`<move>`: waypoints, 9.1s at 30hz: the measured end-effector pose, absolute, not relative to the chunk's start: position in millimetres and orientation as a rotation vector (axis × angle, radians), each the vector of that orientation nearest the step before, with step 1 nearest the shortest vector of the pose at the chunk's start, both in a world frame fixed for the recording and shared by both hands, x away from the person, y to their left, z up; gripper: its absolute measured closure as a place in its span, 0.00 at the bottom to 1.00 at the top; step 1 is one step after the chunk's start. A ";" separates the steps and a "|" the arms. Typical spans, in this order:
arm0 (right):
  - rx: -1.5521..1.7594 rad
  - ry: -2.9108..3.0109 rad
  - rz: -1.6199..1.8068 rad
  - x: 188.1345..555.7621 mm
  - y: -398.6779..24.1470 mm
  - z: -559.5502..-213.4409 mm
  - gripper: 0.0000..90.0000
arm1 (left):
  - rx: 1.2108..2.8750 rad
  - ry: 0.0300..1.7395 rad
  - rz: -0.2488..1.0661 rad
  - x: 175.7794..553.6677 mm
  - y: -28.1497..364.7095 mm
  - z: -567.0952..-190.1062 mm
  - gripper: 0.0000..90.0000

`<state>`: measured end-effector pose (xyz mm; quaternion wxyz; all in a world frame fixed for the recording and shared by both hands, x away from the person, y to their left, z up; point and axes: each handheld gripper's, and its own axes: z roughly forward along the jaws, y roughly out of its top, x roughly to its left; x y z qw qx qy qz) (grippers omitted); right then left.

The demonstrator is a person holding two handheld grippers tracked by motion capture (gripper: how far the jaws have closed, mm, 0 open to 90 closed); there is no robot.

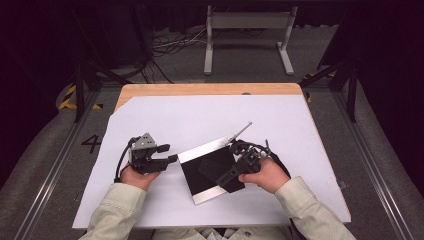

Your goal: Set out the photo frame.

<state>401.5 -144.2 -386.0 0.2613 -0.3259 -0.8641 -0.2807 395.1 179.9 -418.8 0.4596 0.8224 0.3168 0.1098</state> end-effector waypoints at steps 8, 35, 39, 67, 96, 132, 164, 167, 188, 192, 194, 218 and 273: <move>-0.838 -2.300 -0.831 398.9 -146.5 -379.8 0.97 | 2.023 0.785 0.266 395.2 179.7 -419.5 0.52; -0.944 -2.568 -1.238 401.5 -167.9 -371.3 0.97 | 2.027 0.784 0.263 395.3 178.9 -420.3 0.52; -0.947 -2.579 -1.260 404.3 -173.2 -377.7 0.97 | 2.030 0.783 0.266 395.2 178.7 -420.2 0.52; -0.805 -2.772 -1.130 380.5 -188.6 -401.2 0.95 | 2.034 0.766 0.283 394.1 178.3 -417.8 0.52; -0.767 -2.948 -1.030 364.5 -189.8 -414.1 0.90 | 2.036 0.758 0.250 393.4 173.2 -419.7 0.52; -0.799 -3.017 -1.099 345.8 -200.9 -394.8 0.70 | 2.082 0.666 0.200 393.2 146.5 -420.8 0.58; -0.968 -3.015 -1.294 320.9 -246.1 -359.2 0.65 | 2.201 0.619 0.198 408.8 98.7 -440.4 1.00; -0.976 -3.011 -1.305 320.7 -248.6 -357.7 0.65 | 2.219 0.589 0.210 408.1 93.9 -442.3 1.00; -1.027 -2.982 -1.355 322.0 -259.8 -351.9 0.65 | 2.254 0.528 0.130 401.6 84.1 -442.3 1.00; -1.039 -2.979 -1.369 321.4 -262.4 -349.1 0.65 | 2.266 0.505 0.105 397.2 82.9 -441.5 1.00; -1.044 -2.979 -1.377 321.3 -263.9 -347.8 0.65 | 2.267 0.498 0.092 395.0 82.2 -441.2 1.00; -1.126 -2.949 -1.436 323.7 -278.5 -337.3 0.65 | 2.374 0.301 -0.063 367.9 62.7 -434.7 1.00; -1.175 -2.793 -1.458 329.6 -292.8 -332.8 0.75 | 2.453 -0.034 -0.336 325.6 -20.5 -442.6 1.00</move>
